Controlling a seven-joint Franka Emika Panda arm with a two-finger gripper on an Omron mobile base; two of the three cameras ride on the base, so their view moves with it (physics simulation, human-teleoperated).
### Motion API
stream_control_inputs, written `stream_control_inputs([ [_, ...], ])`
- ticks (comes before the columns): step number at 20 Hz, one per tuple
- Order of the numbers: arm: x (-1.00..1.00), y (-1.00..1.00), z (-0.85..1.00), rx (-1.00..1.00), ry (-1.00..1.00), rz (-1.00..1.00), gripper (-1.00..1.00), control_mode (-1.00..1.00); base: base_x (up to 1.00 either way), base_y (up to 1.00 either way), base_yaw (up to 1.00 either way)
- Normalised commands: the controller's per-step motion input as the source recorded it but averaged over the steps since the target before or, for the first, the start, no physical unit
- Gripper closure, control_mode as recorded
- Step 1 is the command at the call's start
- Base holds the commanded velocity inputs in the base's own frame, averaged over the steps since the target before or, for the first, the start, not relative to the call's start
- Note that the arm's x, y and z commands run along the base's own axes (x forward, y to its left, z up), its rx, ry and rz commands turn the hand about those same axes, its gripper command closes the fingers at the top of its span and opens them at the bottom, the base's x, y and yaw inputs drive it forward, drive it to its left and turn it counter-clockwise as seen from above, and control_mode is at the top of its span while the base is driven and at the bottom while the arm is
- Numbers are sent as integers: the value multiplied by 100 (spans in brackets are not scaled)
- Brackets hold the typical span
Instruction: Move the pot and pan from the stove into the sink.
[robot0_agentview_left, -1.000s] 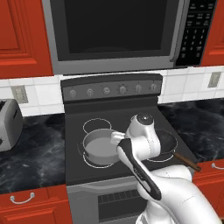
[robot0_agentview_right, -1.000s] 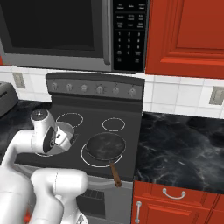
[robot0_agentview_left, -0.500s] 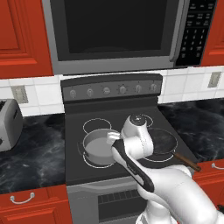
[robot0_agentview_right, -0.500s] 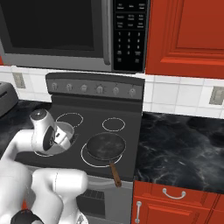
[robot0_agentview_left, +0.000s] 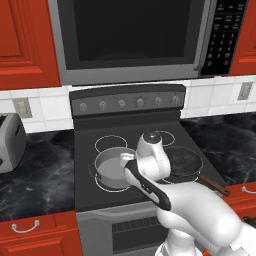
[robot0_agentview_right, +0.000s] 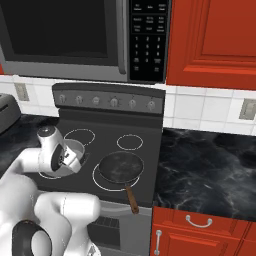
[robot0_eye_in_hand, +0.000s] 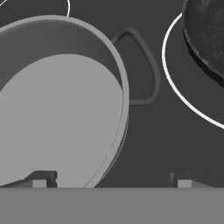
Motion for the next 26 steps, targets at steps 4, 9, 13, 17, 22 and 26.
stream_control_inputs([
  [4,19,3,-22,0,1,-3,-100,-100,0,0,0],
  [9,17,1,-23,0,1,-3,-100,-100,0,0,0],
  [13,15,0,-25,0,1,-3,-100,-100,0,0,0],
  [17,14,0,-18,0,0,-2,-100,-100,0,0,0],
  [22,2,0,-2,0,1,0,100,-100,0,0,0],
  [26,0,0,1,0,0,0,100,-100,0,0,0],
])
